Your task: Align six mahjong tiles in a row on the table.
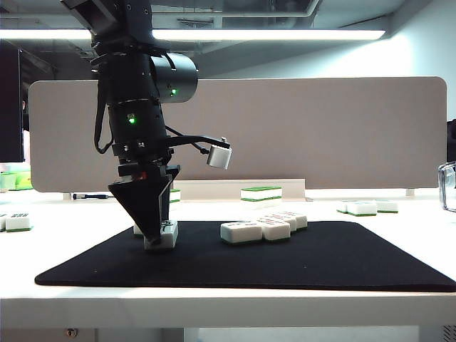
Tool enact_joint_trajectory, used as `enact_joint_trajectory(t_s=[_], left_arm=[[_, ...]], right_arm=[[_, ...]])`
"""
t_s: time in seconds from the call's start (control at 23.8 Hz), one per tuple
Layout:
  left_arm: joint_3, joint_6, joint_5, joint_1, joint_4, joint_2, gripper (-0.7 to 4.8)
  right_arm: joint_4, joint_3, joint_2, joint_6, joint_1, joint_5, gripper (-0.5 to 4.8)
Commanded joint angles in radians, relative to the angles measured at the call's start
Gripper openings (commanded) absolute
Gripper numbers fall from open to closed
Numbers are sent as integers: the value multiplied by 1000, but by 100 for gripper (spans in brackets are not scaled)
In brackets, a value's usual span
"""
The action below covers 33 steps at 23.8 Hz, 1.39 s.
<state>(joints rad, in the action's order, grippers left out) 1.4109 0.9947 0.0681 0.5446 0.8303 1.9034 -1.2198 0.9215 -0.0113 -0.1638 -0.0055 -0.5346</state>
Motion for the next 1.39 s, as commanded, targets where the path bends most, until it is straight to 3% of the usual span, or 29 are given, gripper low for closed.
enact_joint_trajectory(t_s=[0.04, 0.08, 0.21, 0.34, 0.42, 0.46, 0.59, 0.72, 0.8, 0.84, 0.88, 0.97, 1.14, 1.39], left_arm=[[0, 0, 47, 0, 28, 1, 262], [0, -2, 50, 0, 30, 1, 321], [5, -32, 48, 0, 30, 1, 341], [24, -139, 49, 2, 37, -15, 341], [102, -279, 49, 3, 71, -16, 341], [135, -309, 36, 1, 71, -16, 340], [167, -569, 9, -3, -26, -16, 257], [167, -819, -6, -5, -98, 12, 247], [167, -866, -6, -14, -102, 30, 264], [167, -880, -5, -16, -101, 35, 294], [167, -903, -38, -19, -95, 46, 366], [166, -903, -98, -31, -81, 48, 404], [166, -977, -84, -69, -28, 48, 404], [166, -977, -83, -91, 10, 49, 403]], right_arm=[[13, 3, 12, 4, 1, 1, -1], [13, 3, 12, 4, 1, 1, -1], [13, 3, 12, 5, 1, 1, -1], [13, 3, 12, 5, 1, 1, -1], [13, 3, 12, 7, 0, 2, -1], [13, 3, 12, 7, 1, 2, -1], [13, 3, 12, 7, 0, 2, -1], [13, 3, 12, 7, 0, 2, -1], [13, 3, 12, 7, 0, 2, -1], [13, 3, 12, 7, 0, 2, -1], [13, 3, 12, 7, 0, 2, -1], [13, 3, 12, 7, 0, 3, -1], [13, 3, 12, 7, 0, 20, -1], [19, 2, 12, 7, 0, 20, -1]])
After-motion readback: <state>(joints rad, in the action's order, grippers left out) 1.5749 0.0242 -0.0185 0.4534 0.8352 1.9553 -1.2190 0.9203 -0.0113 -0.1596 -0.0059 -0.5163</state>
